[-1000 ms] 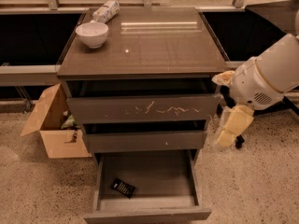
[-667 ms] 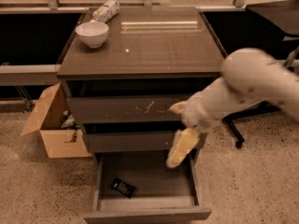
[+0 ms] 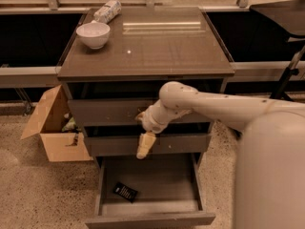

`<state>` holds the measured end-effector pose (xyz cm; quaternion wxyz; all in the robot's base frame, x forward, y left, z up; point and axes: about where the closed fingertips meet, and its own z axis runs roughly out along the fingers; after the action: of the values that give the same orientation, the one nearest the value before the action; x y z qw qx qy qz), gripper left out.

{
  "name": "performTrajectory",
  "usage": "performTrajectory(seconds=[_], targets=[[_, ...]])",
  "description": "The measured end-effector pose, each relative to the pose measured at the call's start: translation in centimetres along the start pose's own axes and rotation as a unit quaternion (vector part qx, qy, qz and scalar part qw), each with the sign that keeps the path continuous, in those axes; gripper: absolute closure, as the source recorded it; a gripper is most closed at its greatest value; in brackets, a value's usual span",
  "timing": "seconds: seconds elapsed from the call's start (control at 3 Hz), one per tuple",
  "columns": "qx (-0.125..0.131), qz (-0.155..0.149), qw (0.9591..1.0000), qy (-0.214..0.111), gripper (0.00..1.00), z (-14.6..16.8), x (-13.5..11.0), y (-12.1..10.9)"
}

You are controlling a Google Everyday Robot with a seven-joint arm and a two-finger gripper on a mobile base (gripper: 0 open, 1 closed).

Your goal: Pick rxbar chocolate from bottom drawer and place on counter

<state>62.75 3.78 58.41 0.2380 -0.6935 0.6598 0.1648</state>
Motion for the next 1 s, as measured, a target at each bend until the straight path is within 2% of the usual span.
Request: performTrajectory(seconds=[0.33,1.0], targets=[[0.007,-0.007,0.9999,-0.003,0.0,0.97,-0.31,-0.47],[0.009,-0.008,0.9999,-0.005,0.0,1.15,-0.4,-0.03]])
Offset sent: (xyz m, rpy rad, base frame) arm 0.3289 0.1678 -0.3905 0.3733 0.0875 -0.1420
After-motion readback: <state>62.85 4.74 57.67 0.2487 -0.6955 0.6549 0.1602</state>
